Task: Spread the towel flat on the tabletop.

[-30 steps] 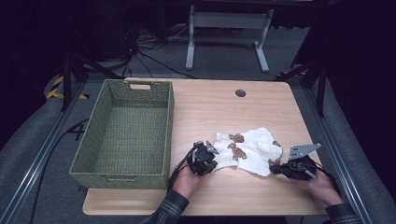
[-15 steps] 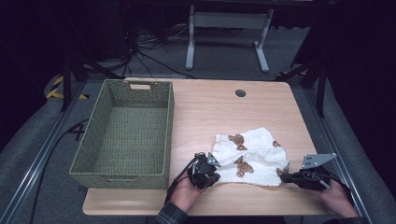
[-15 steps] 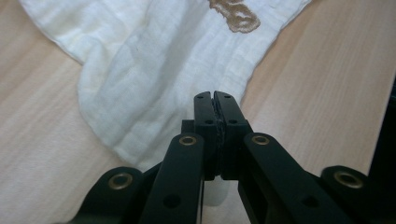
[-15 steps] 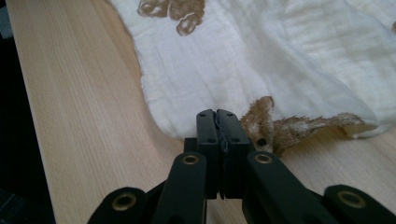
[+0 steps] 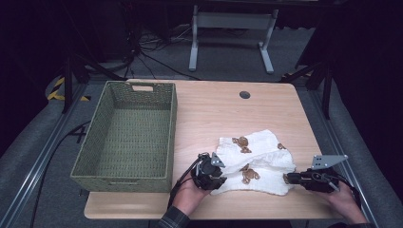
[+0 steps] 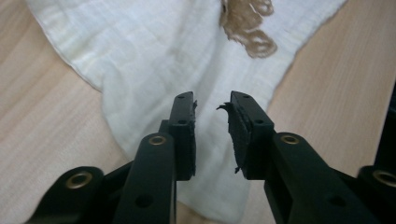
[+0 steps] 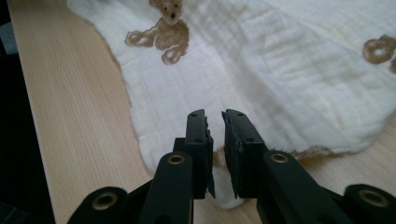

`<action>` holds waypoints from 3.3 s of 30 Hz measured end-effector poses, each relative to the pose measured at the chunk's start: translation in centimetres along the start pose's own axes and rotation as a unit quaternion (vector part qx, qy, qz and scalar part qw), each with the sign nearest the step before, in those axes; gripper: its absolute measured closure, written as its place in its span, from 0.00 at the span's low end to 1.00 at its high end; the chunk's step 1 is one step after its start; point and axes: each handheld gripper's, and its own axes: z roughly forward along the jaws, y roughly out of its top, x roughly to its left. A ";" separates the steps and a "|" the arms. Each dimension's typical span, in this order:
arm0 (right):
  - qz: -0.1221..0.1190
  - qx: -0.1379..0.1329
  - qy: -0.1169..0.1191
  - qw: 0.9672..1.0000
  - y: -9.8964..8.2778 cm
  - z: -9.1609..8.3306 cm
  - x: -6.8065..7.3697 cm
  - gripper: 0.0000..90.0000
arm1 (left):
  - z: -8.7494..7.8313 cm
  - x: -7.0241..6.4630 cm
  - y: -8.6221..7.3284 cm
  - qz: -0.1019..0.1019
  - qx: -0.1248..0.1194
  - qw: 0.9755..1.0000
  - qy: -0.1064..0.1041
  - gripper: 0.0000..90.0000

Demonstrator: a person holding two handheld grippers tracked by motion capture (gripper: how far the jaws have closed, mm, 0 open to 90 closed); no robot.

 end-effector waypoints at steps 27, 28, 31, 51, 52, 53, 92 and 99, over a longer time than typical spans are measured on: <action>0.062 0.000 -0.110 0.992 5.4 4.6 -9.1 0.70 | 3.1 7.2 5.1 -0.048 -0.016 0.994 0.094 0.60; 0.066 0.000 -0.105 0.992 5.4 4.8 -9.2 0.69 | 3.1 7.2 5.2 -0.050 -0.015 0.994 0.094 0.60; 0.076 0.008 -0.101 0.992 5.3 5.5 -9.6 0.69 | 3.5 7.4 5.5 -0.050 -0.018 0.995 0.088 0.62; 0.013 -0.031 -0.053 0.998 6.7 4.5 -5.3 1.00 | 3.0 6.2 4.8 -0.040 -0.014 0.996 0.076 0.96; 0.004 -0.031 -0.048 0.998 6.8 4.7 -4.5 1.00 | 3.1 6.1 4.8 -0.043 -0.016 0.996 0.078 0.96; -0.002 -0.029 -0.040 0.999 6.9 4.8 -4.2 1.00 | 3.1 6.2 4.7 -0.038 -0.011 0.996 0.075 0.96; 0.008 0.019 -0.007 1.000 6.9 8.1 -4.0 0.86 | 4.3 6.3 4.3 -0.029 0.014 0.997 0.071 0.94; -0.003 0.015 -0.026 1.000 7.1 7.5 -4.0 0.98 | 4.3 6.3 4.3 -0.029 0.016 0.997 0.070 0.95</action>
